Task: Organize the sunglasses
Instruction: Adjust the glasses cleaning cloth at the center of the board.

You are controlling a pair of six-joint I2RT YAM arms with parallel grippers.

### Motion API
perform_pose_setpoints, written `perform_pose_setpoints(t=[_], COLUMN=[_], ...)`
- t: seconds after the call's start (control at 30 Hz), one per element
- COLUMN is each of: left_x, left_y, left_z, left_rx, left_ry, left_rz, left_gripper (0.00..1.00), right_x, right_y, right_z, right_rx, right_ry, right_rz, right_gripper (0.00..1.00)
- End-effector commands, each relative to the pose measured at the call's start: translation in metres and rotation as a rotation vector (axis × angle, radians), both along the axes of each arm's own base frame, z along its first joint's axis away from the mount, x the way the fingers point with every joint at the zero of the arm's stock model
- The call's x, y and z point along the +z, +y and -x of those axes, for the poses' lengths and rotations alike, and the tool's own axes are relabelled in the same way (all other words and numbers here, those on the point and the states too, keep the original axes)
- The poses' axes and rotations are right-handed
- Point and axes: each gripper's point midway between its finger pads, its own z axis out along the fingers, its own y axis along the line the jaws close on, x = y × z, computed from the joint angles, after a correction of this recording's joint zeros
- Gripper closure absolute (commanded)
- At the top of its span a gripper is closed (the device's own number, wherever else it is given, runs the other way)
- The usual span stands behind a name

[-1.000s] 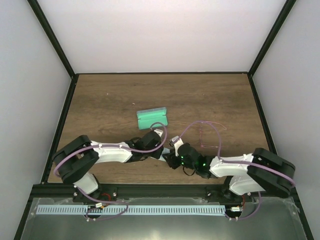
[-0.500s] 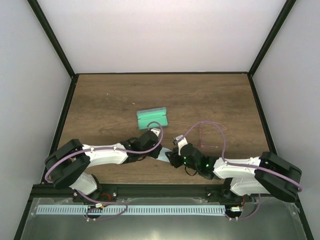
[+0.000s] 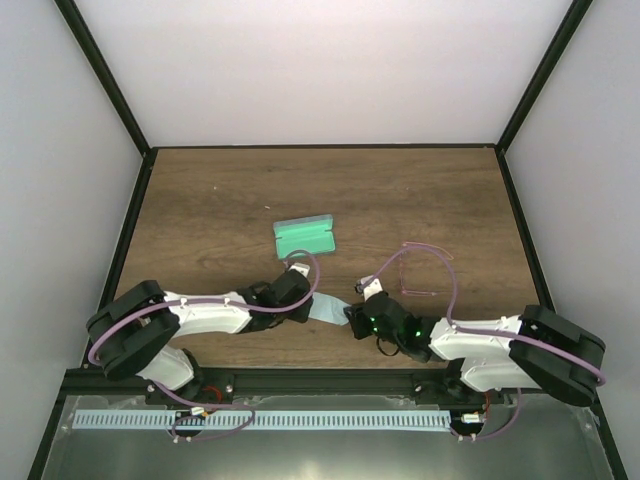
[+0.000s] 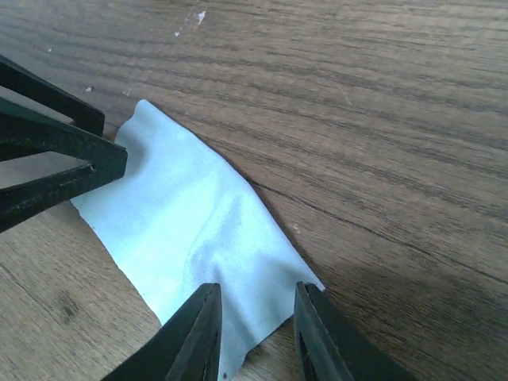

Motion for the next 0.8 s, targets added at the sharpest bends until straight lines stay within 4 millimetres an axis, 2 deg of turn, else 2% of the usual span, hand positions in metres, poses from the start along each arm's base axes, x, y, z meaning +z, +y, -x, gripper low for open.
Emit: perform_pose_setpoints(t=[0.0, 0.13, 0.27, 0.53, 0.77], left_x=[0.002, 0.005, 0.006, 0.010, 0.015], left_y=[0.000, 0.004, 0.008, 0.009, 0.008], left_z=[-0.003, -0.004, -0.005, -0.007, -0.010], left_rx=[0.012, 0.018, 0.028, 0.048, 0.049], left_ry=[-0.018, -0.030, -0.037, -0.048, -0.056], left_rz=[0.018, 0.007, -0.005, 0.012, 0.021], left_gripper=[0.55, 0.55, 0.54, 0.52, 0.49], right_x=[0.014, 0.019, 0.014, -0.010, -0.011], right_y=[0.007, 0.015, 0.021, 0.008, -0.001], right_z=[-0.007, -0.009, -0.010, -0.017, -0.037], right_rx=[-0.001, 0.028, 0.053, 0.003, -0.046], right_ry=[-0.036, -0.043, -0.009, 0.062, 0.068], right_rz=[-0.061, -0.083, -0.112, -0.097, -0.106], right_gripper=[0.74, 0.74, 0.74, 0.74, 0.72])
